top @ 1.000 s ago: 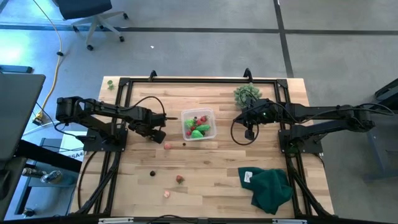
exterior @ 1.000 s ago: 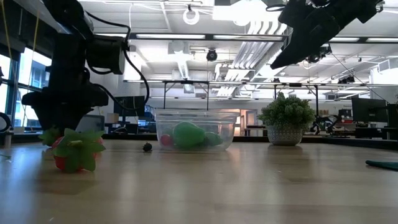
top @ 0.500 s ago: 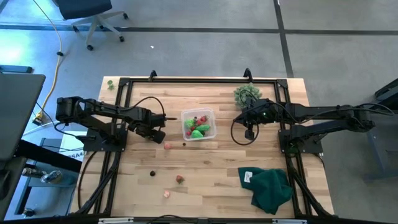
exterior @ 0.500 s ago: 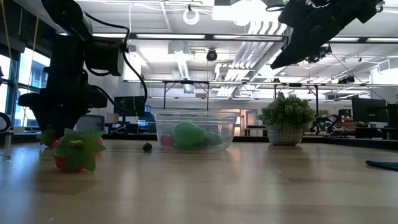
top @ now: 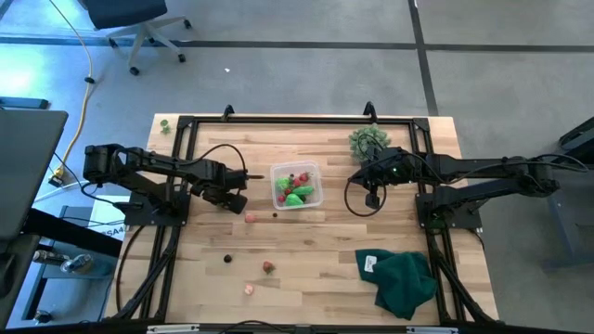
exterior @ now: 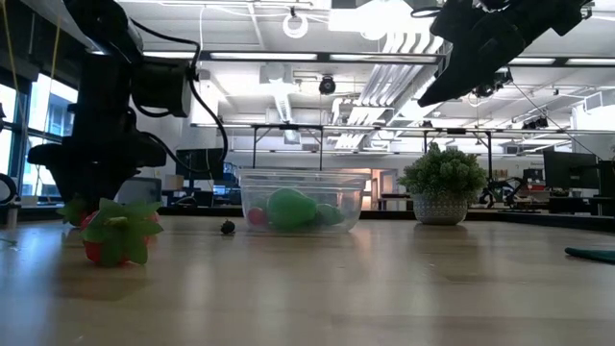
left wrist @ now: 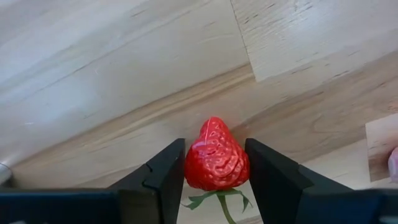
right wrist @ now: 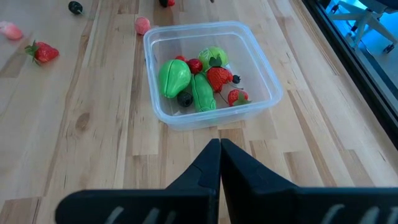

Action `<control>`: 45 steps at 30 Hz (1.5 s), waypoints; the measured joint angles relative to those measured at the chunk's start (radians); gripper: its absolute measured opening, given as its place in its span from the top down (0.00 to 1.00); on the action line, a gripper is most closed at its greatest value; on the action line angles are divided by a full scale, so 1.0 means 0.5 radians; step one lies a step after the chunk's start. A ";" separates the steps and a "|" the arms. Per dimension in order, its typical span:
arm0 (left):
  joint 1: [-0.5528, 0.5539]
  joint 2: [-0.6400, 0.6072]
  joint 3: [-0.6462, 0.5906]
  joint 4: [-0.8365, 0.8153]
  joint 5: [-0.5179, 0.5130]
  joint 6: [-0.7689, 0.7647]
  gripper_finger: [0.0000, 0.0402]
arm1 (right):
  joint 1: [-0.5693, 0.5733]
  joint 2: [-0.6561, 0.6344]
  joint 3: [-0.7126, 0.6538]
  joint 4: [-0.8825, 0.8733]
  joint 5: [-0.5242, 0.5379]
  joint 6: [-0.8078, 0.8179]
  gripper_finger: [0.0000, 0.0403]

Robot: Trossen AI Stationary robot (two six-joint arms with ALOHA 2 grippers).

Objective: Pick and placing Produce into tupperware
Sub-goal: Put the strawberry into the transparent bin

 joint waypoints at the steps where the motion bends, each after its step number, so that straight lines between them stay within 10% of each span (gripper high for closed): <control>1: 0.001 0.000 0.000 0.004 0.005 0.001 0.62 | 0.000 0.000 0.000 0.000 0.000 0.000 1.00; 30: 0.001 0.029 0.963 0.036 -0.498 0.774 0.62 | 0.000 0.000 0.000 0.000 0.000 0.000 1.00; 45: 0.001 0.646 1.421 0.153 -0.355 1.005 0.62 | 0.000 0.000 0.000 0.001 0.000 0.000 1.00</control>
